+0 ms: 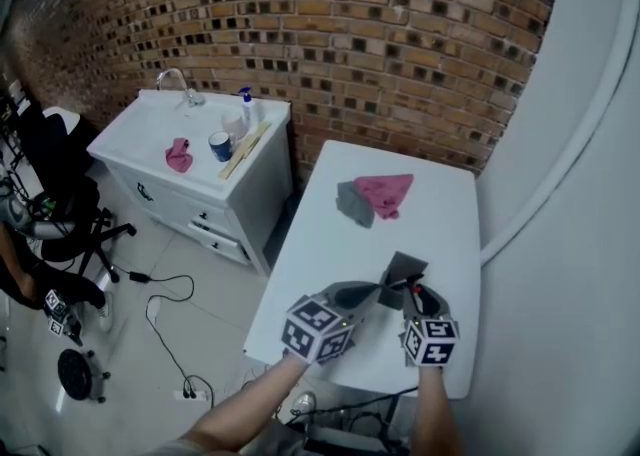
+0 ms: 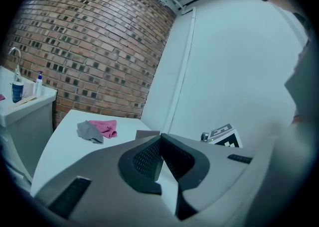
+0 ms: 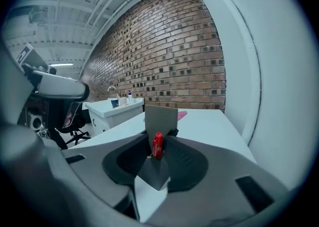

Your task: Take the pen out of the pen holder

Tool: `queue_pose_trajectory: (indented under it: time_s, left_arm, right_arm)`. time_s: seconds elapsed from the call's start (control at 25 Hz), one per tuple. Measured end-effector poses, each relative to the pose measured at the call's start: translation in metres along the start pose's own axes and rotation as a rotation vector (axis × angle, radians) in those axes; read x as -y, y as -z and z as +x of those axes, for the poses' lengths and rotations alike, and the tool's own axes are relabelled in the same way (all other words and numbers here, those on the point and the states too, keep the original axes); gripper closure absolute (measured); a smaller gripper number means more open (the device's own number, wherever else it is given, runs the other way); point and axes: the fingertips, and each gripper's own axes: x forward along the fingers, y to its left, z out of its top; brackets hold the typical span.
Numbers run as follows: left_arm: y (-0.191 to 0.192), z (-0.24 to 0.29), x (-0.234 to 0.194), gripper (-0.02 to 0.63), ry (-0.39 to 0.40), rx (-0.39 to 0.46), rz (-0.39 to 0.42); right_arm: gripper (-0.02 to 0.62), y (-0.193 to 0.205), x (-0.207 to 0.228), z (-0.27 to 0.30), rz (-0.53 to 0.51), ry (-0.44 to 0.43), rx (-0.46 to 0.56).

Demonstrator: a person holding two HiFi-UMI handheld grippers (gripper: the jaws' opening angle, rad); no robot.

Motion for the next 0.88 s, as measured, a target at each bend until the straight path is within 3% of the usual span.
queue_pose_trajectory:
  time_s: [0.24, 0.48, 0.88]
  left_arm:
    - [0.000, 0.003, -0.001, 0.606, -0.003, -0.007, -0.008]
    - [0.003, 0.004, 0.000, 0.606, 0.000, -0.010, -0.006]
    - [-0.010, 0.000, 0.005, 0.606, 0.001, 0.015, 0.018]
  right_arm:
    - [0.532, 0.001, 0.001, 0.002, -0.008, 0.004, -0.008]
    - [0.535, -0.003, -0.001, -0.002, -0.029, -0.018, 0.002]
    - [0.535, -0.042, -0.012, -0.029, -0.056, -0.048, 0.078]
